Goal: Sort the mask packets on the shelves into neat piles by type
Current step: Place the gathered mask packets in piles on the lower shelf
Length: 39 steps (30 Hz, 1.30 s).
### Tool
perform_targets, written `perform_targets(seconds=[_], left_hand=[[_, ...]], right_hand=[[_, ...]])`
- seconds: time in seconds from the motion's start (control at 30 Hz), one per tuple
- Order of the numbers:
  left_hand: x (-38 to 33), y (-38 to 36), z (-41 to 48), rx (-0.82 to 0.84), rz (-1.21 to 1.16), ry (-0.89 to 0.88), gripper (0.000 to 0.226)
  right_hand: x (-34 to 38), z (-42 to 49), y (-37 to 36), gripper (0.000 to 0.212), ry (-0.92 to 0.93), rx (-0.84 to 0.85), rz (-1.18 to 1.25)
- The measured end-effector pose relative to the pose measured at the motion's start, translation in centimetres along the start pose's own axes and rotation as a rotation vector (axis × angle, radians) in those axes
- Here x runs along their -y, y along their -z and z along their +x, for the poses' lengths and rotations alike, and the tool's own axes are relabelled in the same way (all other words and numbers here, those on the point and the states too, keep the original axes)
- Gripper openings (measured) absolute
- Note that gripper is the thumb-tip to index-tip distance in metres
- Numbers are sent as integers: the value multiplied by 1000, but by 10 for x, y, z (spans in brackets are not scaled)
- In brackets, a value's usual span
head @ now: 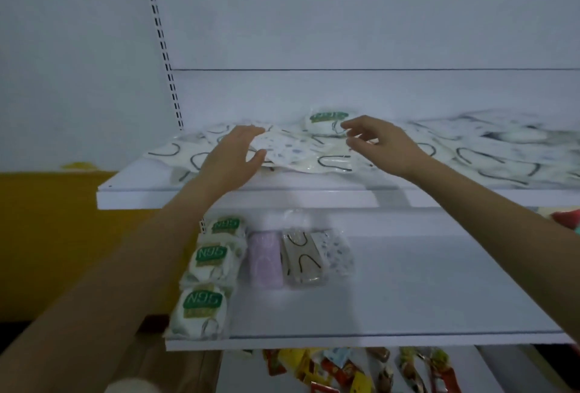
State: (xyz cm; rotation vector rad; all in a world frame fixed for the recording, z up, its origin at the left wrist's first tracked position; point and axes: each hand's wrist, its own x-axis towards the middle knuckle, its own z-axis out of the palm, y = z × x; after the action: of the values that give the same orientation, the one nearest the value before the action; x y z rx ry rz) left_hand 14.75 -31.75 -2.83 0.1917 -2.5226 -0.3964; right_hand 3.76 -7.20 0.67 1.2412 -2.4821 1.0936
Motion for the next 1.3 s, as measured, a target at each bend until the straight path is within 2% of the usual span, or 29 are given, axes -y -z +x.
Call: perform_targets(seconds=[0.13,0.23,0.37,0.47,0.53,0.63,0.8,0.87,0.97,1.0,1.17,1.3], left_hand=[[22,-8,29,234,100,106,44],[24,-16,43,353,133,71,36],[27,-19,47,356,107,24,32],[31,-20,47,379,125,10,36],[32,-19,51,399,132,4,38],[35,-13,60,376,57,46,40],[43,-3,79,111,-185,152,32],[38,2,86,28,-402,225,41],[23,5,91,76,-857,240,57],[17,3,91,77,-935,217,56],[-5,-16,99,-154,-812,147,45],[-6,-19,103,-231,-691,79,45]], right_hand=[[0,52,-18,28,-34,105,-11],[2,94,-40,34,-56,248,-120],[4,133,-69,61,-120,459,-369],[3,147,-86,67,-134,500,-317],[1,152,-91,65,-144,463,-188],[-2,158,-88,52,-141,319,11],[1,156,-67,41,-135,73,388],[7,154,-58,41,-113,-43,514],[15,146,-46,40,-111,-154,609],[16,141,-44,40,-109,-169,621],[9,106,-30,27,-91,-173,645],[-21,80,11,27,-243,-304,609]])
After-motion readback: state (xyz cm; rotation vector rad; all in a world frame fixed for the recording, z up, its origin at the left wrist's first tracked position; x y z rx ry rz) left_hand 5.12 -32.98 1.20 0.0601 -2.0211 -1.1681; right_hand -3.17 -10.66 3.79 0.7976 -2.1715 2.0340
